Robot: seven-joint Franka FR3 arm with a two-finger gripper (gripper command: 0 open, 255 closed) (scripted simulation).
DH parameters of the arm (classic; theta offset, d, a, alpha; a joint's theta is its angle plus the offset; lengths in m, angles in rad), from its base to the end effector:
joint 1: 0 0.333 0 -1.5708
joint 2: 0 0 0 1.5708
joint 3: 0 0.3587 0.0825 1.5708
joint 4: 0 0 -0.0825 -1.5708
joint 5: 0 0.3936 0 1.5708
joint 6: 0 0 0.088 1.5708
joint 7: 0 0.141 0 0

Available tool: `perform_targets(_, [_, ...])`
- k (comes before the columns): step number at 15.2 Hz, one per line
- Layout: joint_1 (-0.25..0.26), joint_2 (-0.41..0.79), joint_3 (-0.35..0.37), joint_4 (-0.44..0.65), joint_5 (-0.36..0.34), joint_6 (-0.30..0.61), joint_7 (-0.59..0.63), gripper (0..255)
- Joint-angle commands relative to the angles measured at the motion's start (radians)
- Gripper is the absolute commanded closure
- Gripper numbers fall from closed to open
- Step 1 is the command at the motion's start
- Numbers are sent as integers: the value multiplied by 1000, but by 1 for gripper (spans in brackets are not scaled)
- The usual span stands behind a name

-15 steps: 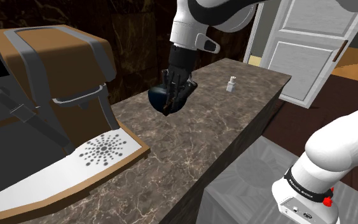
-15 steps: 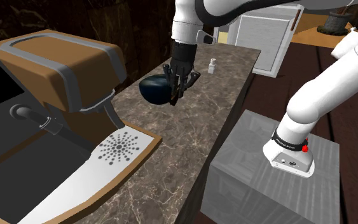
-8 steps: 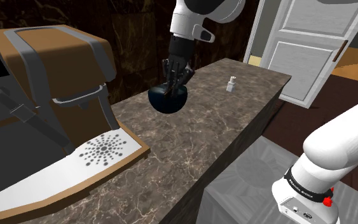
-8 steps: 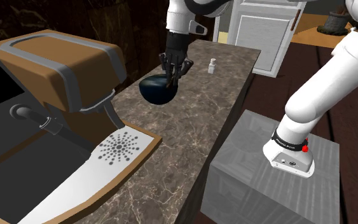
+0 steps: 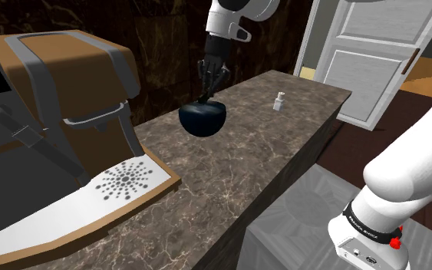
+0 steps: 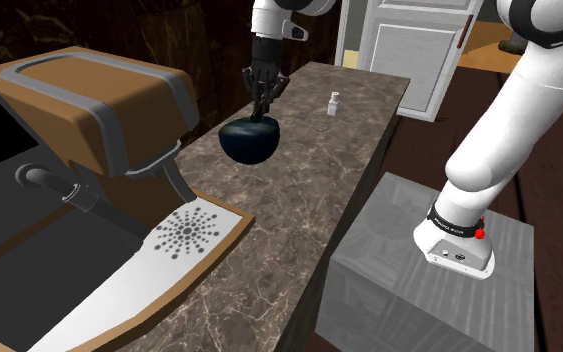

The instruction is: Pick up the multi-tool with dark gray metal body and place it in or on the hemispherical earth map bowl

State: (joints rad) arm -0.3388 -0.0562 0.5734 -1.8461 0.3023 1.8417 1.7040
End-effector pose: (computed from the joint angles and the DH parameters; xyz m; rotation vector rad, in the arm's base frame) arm 0.5380 0.1695 0.5533 -2.1087 2.0540 0.2838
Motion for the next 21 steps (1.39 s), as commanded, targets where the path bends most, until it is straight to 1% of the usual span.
perform_targets(1, [-14,58,-11,57,-33,-12,-14,255])
perform_targets(4, [-26,153,-25,161,-84,-39,-26,255])
perform_targets(17, [-22,171,-25,7,-82,127,-59,255])
perform_targets(21, [-22,173,-25,0,-83,136,-60,255])
